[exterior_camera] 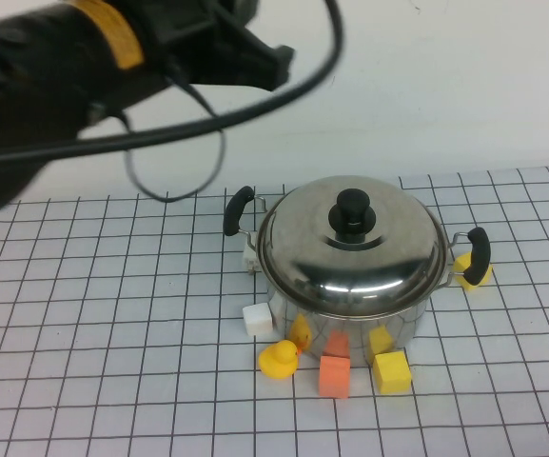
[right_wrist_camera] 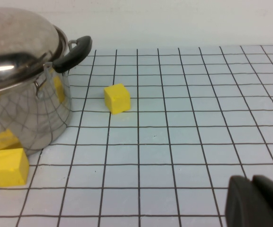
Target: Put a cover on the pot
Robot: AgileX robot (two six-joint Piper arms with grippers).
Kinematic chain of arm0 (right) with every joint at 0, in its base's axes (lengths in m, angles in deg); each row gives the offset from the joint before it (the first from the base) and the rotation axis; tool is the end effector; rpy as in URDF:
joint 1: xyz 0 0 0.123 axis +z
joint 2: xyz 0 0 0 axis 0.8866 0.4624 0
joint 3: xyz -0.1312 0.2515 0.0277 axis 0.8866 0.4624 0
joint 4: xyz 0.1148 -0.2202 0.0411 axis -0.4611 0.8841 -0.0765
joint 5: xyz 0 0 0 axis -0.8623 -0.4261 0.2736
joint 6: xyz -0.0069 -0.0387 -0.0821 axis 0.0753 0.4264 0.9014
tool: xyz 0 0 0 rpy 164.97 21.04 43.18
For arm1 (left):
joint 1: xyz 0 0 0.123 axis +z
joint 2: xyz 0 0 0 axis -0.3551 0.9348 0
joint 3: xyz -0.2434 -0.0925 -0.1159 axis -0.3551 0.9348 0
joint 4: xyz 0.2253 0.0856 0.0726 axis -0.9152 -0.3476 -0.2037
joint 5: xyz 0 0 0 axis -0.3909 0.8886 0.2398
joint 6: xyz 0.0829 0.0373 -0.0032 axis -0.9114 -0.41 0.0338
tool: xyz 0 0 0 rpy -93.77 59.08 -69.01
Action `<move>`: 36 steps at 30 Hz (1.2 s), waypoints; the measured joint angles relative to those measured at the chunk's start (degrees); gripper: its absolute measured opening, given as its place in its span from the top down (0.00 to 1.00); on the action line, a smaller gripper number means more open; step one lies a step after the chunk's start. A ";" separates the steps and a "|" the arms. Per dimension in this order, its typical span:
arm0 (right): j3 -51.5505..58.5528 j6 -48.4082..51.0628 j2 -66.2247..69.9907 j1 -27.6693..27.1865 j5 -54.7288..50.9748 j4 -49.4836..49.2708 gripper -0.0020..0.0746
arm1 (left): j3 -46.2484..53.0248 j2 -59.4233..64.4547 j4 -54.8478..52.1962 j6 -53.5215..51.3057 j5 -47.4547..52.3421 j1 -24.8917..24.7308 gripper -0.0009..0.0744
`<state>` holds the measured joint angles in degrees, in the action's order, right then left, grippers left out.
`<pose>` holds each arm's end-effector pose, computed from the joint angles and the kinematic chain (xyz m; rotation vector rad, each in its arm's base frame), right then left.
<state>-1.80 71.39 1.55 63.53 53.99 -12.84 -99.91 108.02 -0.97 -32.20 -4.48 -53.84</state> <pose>0.0530 -0.0007 0.1761 -0.0220 1.8409 -0.0175 0.2617 -0.1655 0.4353 0.4802 1.6125 -0.3672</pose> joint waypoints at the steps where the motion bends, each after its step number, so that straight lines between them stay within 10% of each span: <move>1: 0.00 0.00 0.00 0.00 0.00 0.00 0.96 | 0.00 -0.76 0.00 0.00 1.01 0.00 0.99; 27: 0.00 0.00 0.00 0.00 0.00 0.00 0.96 | 1.38 -8.04 -2.66 0.67 8.30 0.00 0.99; 36: 0.00 0.00 0.00 0.00 0.00 0.00 0.96 | 17.22 -20.83 -4.18 2.22 1.76 0.10 0.99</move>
<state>-1.80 71.39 1.55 63.53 53.99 -12.84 -82.69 87.19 -5.15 -29.98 -2.72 -53.73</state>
